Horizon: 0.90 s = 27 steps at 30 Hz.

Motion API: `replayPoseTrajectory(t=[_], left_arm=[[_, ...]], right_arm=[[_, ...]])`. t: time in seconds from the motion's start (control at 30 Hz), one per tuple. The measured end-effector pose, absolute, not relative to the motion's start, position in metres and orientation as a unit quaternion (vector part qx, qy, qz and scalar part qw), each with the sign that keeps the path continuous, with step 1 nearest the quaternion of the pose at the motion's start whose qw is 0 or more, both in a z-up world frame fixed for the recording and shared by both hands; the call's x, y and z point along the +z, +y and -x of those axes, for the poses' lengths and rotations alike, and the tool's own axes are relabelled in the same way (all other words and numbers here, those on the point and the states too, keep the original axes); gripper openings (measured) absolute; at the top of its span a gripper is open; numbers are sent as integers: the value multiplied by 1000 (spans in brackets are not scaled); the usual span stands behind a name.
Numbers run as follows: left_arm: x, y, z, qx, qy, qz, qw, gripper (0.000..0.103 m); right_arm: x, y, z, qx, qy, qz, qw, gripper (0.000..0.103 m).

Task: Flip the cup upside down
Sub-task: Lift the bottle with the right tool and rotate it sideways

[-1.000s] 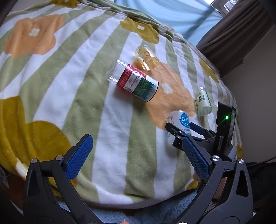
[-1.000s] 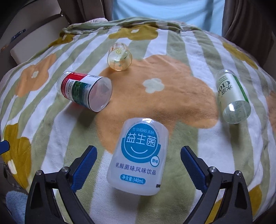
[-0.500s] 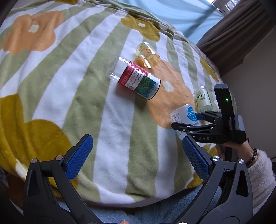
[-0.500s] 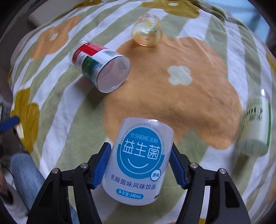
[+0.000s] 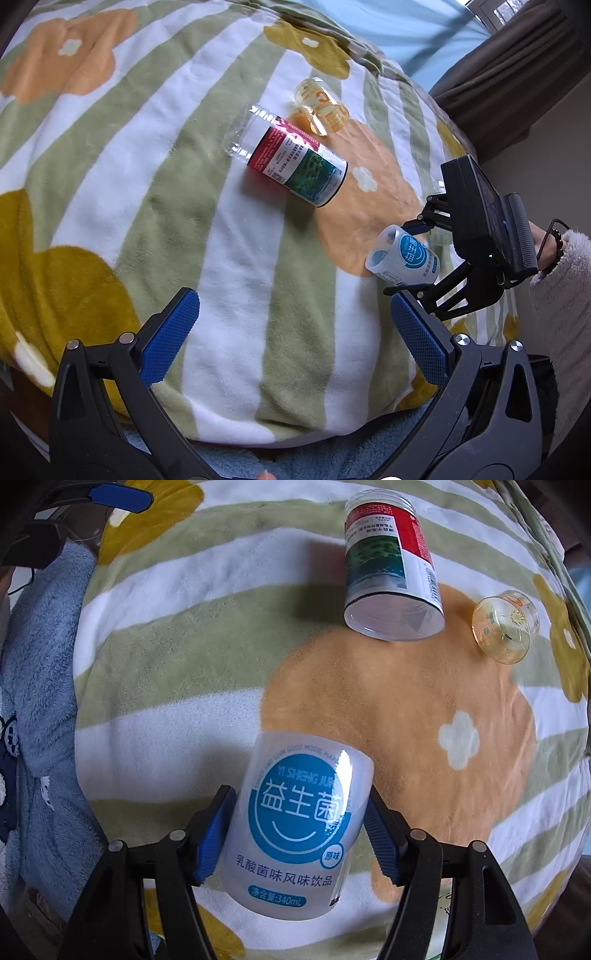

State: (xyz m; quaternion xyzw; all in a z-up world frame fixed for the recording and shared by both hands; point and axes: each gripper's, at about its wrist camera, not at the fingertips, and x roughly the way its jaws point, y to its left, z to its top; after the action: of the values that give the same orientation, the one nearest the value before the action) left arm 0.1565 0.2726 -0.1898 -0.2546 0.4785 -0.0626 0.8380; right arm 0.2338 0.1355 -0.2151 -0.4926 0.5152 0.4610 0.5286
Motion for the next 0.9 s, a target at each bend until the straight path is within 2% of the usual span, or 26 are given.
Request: replayPoseTrajectory(t=[0.1, 0.2, 0.33, 0.5, 0.57, 0.67, 0.8, 0.9], left_arm=[[-192, 273, -159, -65, 483, 256, 835, 103], [-192, 272, -160, -69, 485, 258, 833, 103], [-192, 271, -158, -79, 487, 262, 830, 103], [-190, 271, -154, -89, 489, 264, 826, 103], [-188, 273, -150, -92, 489, 264, 827, 103], [-183, 278, -145, -97, 484, 266, 828, 103], [-182, 287, -140, -114, 474, 294, 822, 103], [-182, 288, -137, -134, 470, 304, 818, 103]], right_arm=[[-219, 133, -230, 456, 530, 465, 543, 66], [-206, 128, -234, 445, 543, 429, 568, 74], [-179, 125, -246, 396, 568, 399, 601, 74], [-173, 135, -241, 313, 651, 338, 604, 74], [-175, 132, -257, 240, 700, 255, 622, 74], [-177, 109, -275, 173, 749, 38, 638, 74], [-184, 72, -264, 104, 718, -239, 646, 74], [-191, 62, -247, 62, 681, -362, 633, 74]])
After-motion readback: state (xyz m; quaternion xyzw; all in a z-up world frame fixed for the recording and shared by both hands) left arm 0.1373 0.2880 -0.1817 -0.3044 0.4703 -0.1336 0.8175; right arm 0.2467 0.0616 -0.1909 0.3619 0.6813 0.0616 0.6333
